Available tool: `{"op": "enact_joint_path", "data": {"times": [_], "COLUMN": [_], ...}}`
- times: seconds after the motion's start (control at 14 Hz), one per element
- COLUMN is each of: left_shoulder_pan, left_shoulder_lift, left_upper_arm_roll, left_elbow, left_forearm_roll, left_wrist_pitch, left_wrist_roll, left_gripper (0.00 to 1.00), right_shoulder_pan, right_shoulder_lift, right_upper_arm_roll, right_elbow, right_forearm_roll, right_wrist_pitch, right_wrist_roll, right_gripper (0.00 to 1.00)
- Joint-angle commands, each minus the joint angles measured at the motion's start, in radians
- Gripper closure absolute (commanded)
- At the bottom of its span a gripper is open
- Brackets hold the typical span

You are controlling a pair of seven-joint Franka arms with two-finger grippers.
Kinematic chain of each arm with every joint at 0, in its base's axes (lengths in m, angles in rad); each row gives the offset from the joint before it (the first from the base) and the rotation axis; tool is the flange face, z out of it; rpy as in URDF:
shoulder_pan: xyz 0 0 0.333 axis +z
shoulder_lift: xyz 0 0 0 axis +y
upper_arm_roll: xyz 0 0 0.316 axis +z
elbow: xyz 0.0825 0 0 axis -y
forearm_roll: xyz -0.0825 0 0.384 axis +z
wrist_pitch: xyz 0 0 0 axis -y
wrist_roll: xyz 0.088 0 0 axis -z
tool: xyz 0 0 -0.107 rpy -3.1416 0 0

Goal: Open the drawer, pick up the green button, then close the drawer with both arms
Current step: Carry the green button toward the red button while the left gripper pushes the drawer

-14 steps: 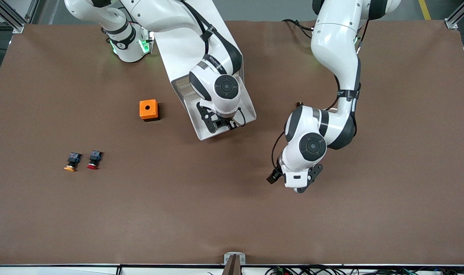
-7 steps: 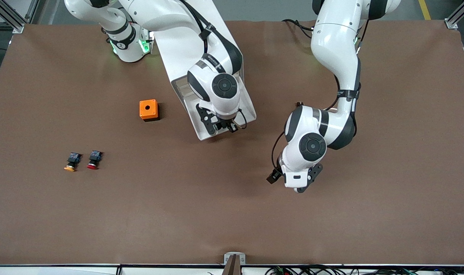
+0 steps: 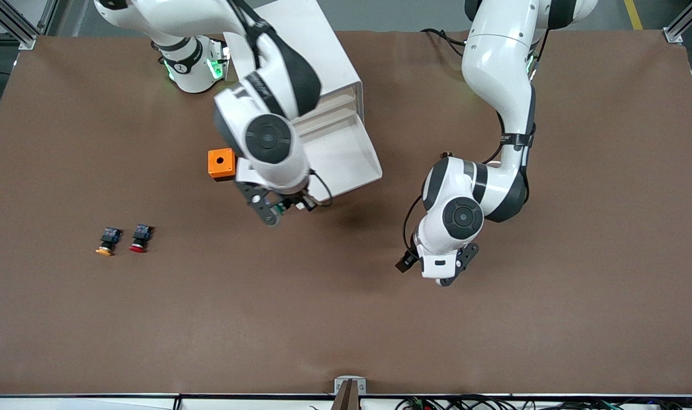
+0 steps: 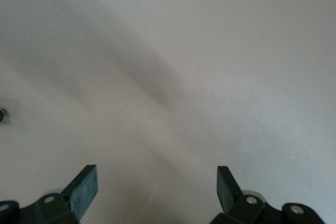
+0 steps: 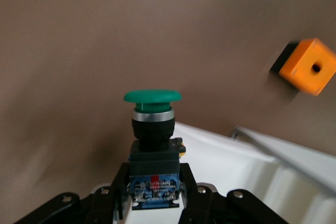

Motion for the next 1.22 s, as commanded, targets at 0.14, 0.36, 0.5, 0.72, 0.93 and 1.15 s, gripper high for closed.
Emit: {"op": "enact_joint_path", "data": {"times": [0.14,0.36,0.5,0.72,0.93,1.15], "left_shoulder_pan": [-0.101,-0.134,-0.135,-0.137,-0.137,-0.135], "left_shoulder_lift": [0.003,0.020,0.028,0.043,0.041,0.035], "left_upper_arm_roll": [0.005,0.002,-0.028,-0.088,-0.139,-0.166], "left_elbow": [-0.016,-0.016,-0.016,-0.011,-0.010,-0.008], "left_forearm_roll": [0.081,0.081,0.079,0.081,0.092,0.092], "left_wrist_pitch": [0.009,0.018,0.035,0.065,0.061,0.042], "left_wrist_roll": [0.003,0.011,0.011,0.011,0.003,0.003], "left_gripper": [0.00,0.00,0.00,0.00,0.00,0.00], "right_shoulder_pan": [-0.176,-0.319,-0.397,-0.463,-0.490,-0.490], "right_shoulder_lift": [-0.169,-0.279,-0.296,-0.296,-0.336,-0.342], "right_upper_arm_roll": [0.014,0.014,0.013,0.014,0.014,0.014], "right_elbow": [-0.100,-0.218,-0.253,-0.330,-0.545,-0.700], "right_forearm_roll": [0.013,0.013,0.005,-0.063,-0.072,-0.105], "right_wrist_pitch": [-0.092,-0.092,-0.086,-0.013,0.220,0.432], "right_wrist_roll": [-0.386,-0.653,-0.831,-0.971,-1.030,-1.038], "right_gripper": [1.00,1.00,1.00,1.00,1.00,1.00]}}
